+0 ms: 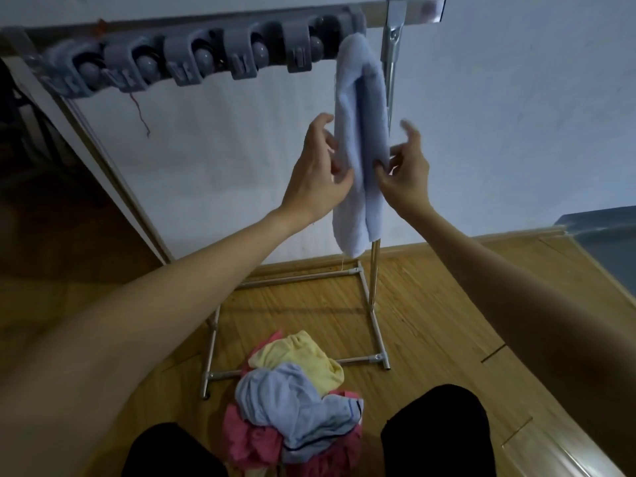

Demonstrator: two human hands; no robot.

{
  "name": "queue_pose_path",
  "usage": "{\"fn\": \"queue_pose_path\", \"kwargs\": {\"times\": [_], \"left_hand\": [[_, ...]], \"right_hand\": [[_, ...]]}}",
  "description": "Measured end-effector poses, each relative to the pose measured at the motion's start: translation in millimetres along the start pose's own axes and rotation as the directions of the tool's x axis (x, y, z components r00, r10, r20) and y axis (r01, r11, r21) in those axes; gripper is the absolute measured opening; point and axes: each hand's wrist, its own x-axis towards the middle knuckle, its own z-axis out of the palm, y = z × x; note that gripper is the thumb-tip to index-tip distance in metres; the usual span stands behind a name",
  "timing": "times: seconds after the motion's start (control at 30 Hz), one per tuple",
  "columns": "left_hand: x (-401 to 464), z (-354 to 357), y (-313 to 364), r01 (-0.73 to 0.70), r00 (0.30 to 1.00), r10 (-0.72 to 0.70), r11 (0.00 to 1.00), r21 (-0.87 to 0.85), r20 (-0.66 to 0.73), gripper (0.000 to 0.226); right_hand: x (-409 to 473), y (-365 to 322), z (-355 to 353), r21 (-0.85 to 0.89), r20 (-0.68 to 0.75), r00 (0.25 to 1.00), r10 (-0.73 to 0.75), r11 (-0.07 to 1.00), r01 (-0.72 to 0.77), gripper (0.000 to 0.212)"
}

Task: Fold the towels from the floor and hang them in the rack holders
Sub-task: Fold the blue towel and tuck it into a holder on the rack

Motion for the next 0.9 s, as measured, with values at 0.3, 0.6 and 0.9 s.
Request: {"fn": "queue_pose_path", "kwargs": {"times": [0.3, 0.6, 0.9], "left_hand": [[-67, 47, -56, 0.424, 0.829, -0.512, 0.837, 0.345, 0.225, 0.081], [-98, 86, -68, 0.268, 0.935, -0.342, 0.852, 0.449, 0.091, 0.025], [-110, 97, -77, 0.178, 0.904, -0.318, 0.888, 0.423, 0.287, 0.028]], "right_hand": [[-25, 36, 17, -0.087, 0.169, 0.981, 0.1, 0.992, -0.086, 0.016], [-73, 67, 36, -0.152, 0.185, 0.976, 0.118, 0.984, -0.09, 0.018], [-86, 60, 43, -0.189, 0.28, 0.955, 0.096, 0.981, -0.043, 0.016]]}}
